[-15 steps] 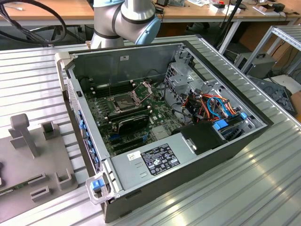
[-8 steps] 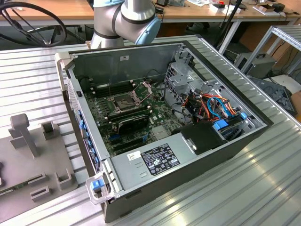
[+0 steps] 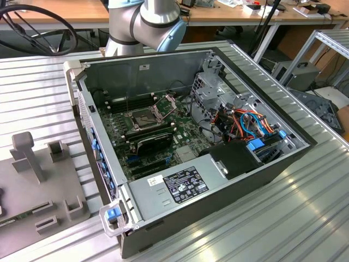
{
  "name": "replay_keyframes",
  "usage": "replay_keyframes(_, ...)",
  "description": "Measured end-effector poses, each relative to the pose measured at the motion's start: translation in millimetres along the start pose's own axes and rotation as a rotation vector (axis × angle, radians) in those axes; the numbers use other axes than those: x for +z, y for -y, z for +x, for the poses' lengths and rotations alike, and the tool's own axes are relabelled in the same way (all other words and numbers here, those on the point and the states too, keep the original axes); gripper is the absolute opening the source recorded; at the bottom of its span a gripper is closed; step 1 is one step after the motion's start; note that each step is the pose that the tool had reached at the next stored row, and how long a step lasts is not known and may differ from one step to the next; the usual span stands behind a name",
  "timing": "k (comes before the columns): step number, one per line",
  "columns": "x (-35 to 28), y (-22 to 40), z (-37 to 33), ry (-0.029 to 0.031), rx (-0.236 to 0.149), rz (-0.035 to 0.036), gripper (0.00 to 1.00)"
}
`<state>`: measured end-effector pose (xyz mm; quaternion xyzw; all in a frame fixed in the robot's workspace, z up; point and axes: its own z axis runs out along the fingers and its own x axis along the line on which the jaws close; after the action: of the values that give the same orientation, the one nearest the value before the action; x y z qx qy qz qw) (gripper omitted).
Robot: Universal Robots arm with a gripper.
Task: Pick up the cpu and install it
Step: 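Reach for the cpu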
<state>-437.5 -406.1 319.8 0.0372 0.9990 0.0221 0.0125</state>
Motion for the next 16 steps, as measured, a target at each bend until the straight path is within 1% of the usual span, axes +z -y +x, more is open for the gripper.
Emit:
replay_keyframes(4, 2.1, 1.5, 0.4, -0.0001, 0.0, 0.0001, 0.11)
replay_keyframes(7, 4.7, 4.8, 1.3, -0.0001, 0.0, 0.0001, 0.11)
replay_keyframes(16, 10.2, 9.8, 1.7, -0.0001, 0.0, 0.0, 0.11)
